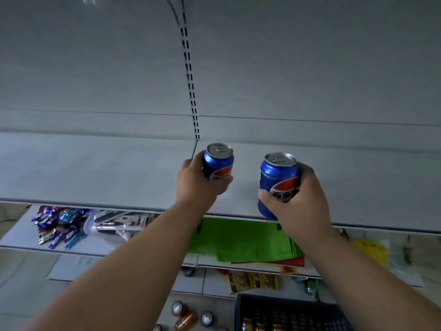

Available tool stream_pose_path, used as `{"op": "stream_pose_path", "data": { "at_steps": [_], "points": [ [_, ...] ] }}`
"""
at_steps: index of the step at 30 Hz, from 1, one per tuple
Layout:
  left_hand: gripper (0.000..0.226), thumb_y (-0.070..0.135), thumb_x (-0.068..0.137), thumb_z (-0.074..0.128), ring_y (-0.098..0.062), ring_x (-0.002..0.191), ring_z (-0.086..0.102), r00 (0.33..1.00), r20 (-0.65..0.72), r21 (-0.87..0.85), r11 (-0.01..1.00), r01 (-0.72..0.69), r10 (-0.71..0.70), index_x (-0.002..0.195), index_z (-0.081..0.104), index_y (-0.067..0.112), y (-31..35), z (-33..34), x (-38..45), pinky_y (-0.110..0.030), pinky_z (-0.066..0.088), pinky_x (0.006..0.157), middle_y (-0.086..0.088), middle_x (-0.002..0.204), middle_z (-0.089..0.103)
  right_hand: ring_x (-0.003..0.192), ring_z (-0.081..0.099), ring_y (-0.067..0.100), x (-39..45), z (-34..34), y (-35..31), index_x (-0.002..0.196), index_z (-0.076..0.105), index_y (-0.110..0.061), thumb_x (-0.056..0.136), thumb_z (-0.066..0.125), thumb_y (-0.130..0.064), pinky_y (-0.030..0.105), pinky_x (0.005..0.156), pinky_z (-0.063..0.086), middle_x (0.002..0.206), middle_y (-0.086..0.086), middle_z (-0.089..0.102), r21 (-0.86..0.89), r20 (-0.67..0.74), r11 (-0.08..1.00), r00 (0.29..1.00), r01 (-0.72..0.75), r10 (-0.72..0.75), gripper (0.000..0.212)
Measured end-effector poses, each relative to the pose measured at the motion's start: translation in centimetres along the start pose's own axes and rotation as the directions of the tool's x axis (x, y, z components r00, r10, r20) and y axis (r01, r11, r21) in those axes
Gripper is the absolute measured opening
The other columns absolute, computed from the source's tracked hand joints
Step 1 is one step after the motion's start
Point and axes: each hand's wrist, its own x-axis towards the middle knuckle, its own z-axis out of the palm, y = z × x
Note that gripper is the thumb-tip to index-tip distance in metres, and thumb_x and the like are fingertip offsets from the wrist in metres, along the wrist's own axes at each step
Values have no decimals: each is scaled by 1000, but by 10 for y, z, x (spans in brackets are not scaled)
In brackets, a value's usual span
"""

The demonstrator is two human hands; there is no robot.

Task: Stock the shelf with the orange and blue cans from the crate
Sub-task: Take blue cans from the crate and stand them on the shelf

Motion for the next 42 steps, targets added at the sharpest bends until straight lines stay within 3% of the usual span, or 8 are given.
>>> {"op": "stream_pose_path", "data": {
  "at_steps": [4,9,16,23,28,32,37,42],
  "points": [
    [63,36,64,85,-20,97,59,999,55,73,997,-3,-1,120,60,24,-26,4,71,-36,52,87,5,108,57,94,59,7,40,46,0,115,48,-34,65,86,-34,13,74,41,111,-9,61,-33,-14,999,999,-40,40,63],
    [61,27,67,85,-20,102,60,997,76,86,996,-12,6,120,57,17,-39,14,135,-34,51,86,-1,114,63,95,60,12,75,78,3,119,51,-28,63,87,-31,23,77,43,112,-7,62,-59,-47,996,997,-69,67,66],
    [67,26,68,86,-19,101,57,998,68,68,997,-18,14,124,52,14,-41,23,175,-32,49,85,-4,122,58,98,58,11,97,97,3,123,49,-26,65,87,-29,10,71,38,114,-8,61,-47,-15,995,996,-83,82,70],
    [78,33,72,85,-19,108,54,994,92,81,995,54,-62,134,43,11,-44,15,148,-29,48,91,-7,129,49,101,59,11,104,104,3,123,50,-27,62,89,-34,14,74,40,116,-9,62,-72,-37,992,995,-99,97,72],
    [87,61,82,62,-25,139,30,941,323,430,871,-239,98,148,29,13,-53,19,74,-36,27,115,-7,152,30,100,61,13,123,116,4,120,52,-24,60,89,-37,24,81,45,114,-7,64,-93,-51,991,994,-96,92,72],
    [96,70,86,46,-22,150,4,918,394,499,828,-256,47,156,12,14,-60,29,68,-35,5,120,-4,164,10,100,62,16,147,137,2,117,53,-20,57,91,-36,23,78,42,113,-5,65,-79,-89,990,990,-119,112,72],
    [95,71,85,44,-23,149,8,920,384,505,816,-281,80,155,17,13,-61,30,70,-36,7,121,-5,162,15,106,58,17,147,155,12,123,51,-16,59,91,-32,22,81,41,121,0,60,-86,-102,989,989,-119,110,77],
    [96,72,85,43,-23,149,8,922,376,527,797,-296,95,155,17,12,-63,32,70,-36,7,121,-5,162,15,100,63,21,149,157,31,119,55,-17,59,88,-34,35,83,53,114,2,62,-198,-50,971,991,-132,125,70]
  ]
}}
